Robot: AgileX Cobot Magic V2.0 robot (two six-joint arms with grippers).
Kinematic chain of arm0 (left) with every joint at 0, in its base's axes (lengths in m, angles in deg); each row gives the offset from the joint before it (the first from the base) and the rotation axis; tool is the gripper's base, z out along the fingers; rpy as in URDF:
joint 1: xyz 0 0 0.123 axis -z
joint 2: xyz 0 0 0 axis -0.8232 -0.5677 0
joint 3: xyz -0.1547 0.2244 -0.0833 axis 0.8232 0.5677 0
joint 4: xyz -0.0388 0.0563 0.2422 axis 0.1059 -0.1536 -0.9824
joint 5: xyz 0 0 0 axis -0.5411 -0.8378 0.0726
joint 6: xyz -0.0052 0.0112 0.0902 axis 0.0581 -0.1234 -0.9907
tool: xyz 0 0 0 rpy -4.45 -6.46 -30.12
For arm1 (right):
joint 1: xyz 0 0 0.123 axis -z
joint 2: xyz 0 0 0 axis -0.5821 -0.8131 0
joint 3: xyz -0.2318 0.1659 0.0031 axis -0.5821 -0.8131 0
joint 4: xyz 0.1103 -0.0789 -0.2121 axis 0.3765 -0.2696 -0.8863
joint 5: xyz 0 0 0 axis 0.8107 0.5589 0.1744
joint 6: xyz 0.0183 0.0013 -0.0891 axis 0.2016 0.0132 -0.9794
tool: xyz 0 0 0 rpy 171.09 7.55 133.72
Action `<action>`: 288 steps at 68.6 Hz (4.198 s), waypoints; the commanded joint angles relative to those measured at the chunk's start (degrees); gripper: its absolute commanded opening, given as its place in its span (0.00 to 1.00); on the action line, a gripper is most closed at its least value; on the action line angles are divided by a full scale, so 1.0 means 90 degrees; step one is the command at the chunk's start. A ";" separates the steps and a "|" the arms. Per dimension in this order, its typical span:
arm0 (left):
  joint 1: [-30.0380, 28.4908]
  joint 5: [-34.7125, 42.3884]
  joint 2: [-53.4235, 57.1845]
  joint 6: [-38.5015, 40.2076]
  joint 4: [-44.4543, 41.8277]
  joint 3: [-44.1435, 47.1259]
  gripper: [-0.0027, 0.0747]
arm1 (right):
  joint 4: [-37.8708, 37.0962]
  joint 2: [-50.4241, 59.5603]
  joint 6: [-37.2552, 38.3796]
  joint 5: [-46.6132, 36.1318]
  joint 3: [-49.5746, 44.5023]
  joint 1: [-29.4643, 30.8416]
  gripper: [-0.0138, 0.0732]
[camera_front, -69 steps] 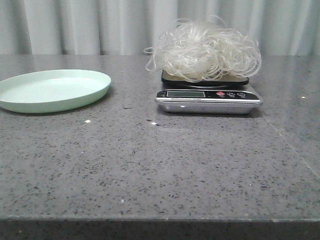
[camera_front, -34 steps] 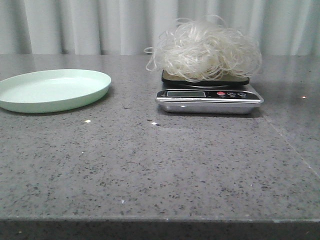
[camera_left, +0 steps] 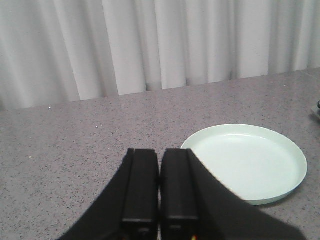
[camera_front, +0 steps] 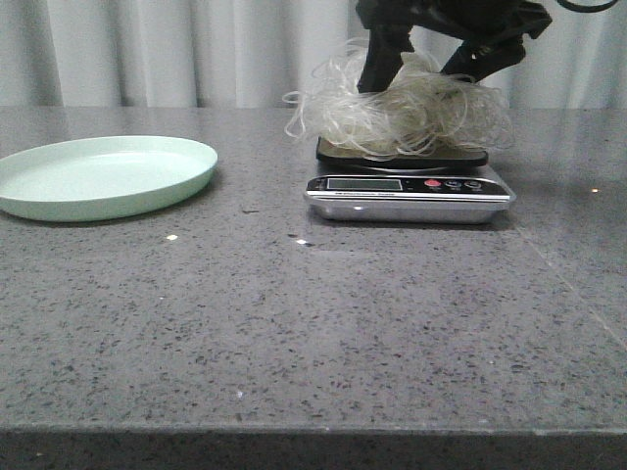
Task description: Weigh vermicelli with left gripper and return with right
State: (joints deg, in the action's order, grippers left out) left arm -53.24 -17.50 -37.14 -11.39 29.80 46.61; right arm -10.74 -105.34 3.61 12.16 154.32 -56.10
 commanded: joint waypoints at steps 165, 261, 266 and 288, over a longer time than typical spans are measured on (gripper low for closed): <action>-0.0012 0.0479 -0.0062 0.0064 0.0062 -0.0157 0.21 | 0.0273 -0.1821 -0.0043 -0.0214 0.3567 -0.2697 0.33; -0.0012 0.0479 -0.0062 0.0064 0.0062 -0.0157 0.21 | -0.0572 0.1787 -0.0043 0.2165 0.2236 0.0923 0.33; -0.0012 0.0479 -0.0062 0.0064 0.0062 -0.0157 0.21 | -0.0572 0.2228 -0.0043 0.1780 0.1528 0.1122 0.33; -0.0012 0.0479 -0.0062 0.0064 0.0062 -0.0157 0.21 | -0.0589 0.4609 -0.0043 -0.0496 -0.2339 0.1592 0.33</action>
State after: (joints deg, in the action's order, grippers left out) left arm -53.24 -17.50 -37.14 -11.39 29.80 46.61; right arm -15.71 -71.58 3.48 18.43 141.40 -42.90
